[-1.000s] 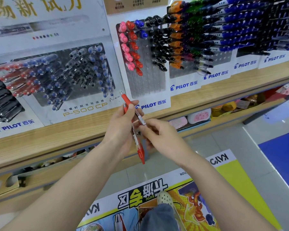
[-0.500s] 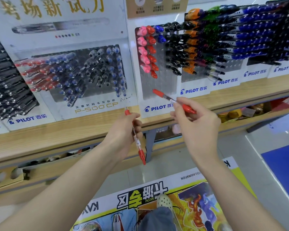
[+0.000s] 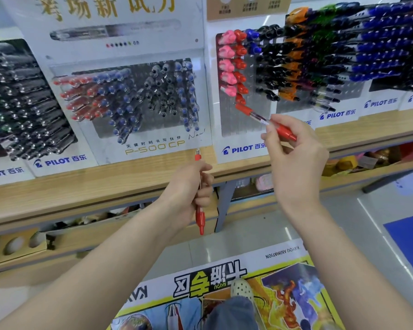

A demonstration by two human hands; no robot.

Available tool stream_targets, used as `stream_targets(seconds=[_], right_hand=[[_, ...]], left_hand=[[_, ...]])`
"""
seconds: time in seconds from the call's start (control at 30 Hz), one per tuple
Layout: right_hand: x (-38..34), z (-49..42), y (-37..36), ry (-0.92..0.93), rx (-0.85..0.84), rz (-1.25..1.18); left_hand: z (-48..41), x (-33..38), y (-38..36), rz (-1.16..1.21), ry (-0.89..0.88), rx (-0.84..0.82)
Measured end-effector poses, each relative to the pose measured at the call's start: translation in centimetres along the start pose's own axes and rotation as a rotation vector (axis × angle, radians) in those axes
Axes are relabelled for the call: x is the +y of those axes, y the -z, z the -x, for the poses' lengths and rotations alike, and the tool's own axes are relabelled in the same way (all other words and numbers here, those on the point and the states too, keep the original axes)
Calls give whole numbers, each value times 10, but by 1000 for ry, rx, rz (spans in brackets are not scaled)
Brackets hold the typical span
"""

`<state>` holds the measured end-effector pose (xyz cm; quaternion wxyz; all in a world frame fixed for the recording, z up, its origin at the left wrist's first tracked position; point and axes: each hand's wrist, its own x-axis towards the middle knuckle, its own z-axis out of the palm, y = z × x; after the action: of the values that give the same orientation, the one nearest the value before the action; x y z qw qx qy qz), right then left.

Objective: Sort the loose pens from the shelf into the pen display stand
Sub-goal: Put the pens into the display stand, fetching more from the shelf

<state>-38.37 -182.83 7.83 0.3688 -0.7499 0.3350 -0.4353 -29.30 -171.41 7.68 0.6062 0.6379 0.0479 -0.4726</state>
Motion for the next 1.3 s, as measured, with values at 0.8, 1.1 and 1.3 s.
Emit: stream_targets(seconds=[0.8, 1.1, 1.3], right_hand=[[-21, -16, -19, -105, -53, 104], [-20, -23, -27, -66, -78, 148], [-14, -31, -39, -46, -78, 199]], left_hand=[[10, 5, 11, -4, -43, -94], [5, 9, 3, 39, -25, -116], [3, 16, 2, 45, -42, -116]])
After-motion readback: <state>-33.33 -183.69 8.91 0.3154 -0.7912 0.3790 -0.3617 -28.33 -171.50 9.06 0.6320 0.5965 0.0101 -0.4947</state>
